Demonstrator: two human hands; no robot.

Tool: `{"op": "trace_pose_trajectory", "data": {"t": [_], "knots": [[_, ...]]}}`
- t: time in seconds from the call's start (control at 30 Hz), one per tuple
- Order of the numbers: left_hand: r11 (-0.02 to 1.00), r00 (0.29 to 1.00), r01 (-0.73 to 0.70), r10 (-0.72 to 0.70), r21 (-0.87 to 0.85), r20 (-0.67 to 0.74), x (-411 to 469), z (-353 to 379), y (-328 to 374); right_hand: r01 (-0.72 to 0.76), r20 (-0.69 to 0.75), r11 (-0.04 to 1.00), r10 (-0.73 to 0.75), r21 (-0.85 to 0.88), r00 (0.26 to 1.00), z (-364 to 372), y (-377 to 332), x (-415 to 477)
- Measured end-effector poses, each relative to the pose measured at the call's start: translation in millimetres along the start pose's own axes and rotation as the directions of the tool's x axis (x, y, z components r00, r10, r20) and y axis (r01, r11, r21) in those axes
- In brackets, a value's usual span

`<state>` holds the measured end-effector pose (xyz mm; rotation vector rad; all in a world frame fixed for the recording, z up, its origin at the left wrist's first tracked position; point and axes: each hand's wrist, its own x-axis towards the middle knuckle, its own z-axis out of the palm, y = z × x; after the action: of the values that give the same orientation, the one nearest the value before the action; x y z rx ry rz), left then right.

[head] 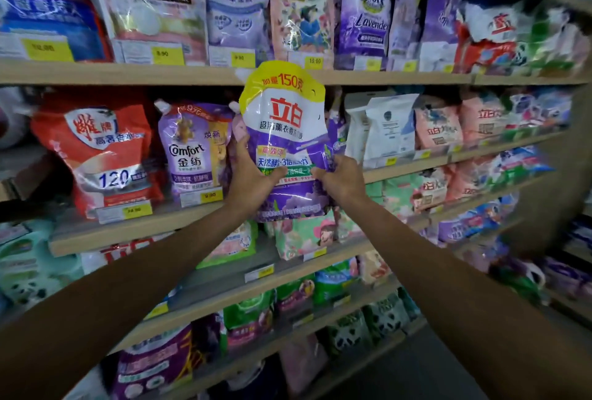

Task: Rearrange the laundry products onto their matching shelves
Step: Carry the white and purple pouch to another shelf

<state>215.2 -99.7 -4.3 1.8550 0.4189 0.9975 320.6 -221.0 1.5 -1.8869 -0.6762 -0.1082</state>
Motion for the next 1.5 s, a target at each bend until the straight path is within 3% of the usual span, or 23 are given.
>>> {"op": "trace_pose_trajectory", "data": {"t": [0.3,0.77,1.0,1.33,1.5], "knots": [[0.989,0.984,0.124,-0.111,0.085,-0.138,41.8,71.6,-29.2,0.042,0.146,0.999,-0.042,0.003,0.988,-7.8,63.2,85.3],[0.967,0.951,0.2,-0.152,0.159,-0.271,94.1,209.9,-39.5,0.057,0.294,0.998,-0.049,-0.018,0.954,-59.5,151.6,204.7],[0.969,0.963,0.135,-0.08,0.205,-0.256,138.4,232.9,-30.2,0.033,0.198,0.996,-0.05,0.087,0.979,-60.0,162.7,244.4],[0.983,0.965,0.069,-0.022,0.171,-0.26,201.8,259.9,-54.9,0.077,0.092,0.996,-0.08,0.033,0.993,-49.4,171.3,298.5],[0.962,0.967,-0.022,0.09,0.274,-0.238,223.1,265.7,-61.0,0.089,0.003,0.993,-0.09,0.071,0.996,-36.2,173.2,315.4]]}}
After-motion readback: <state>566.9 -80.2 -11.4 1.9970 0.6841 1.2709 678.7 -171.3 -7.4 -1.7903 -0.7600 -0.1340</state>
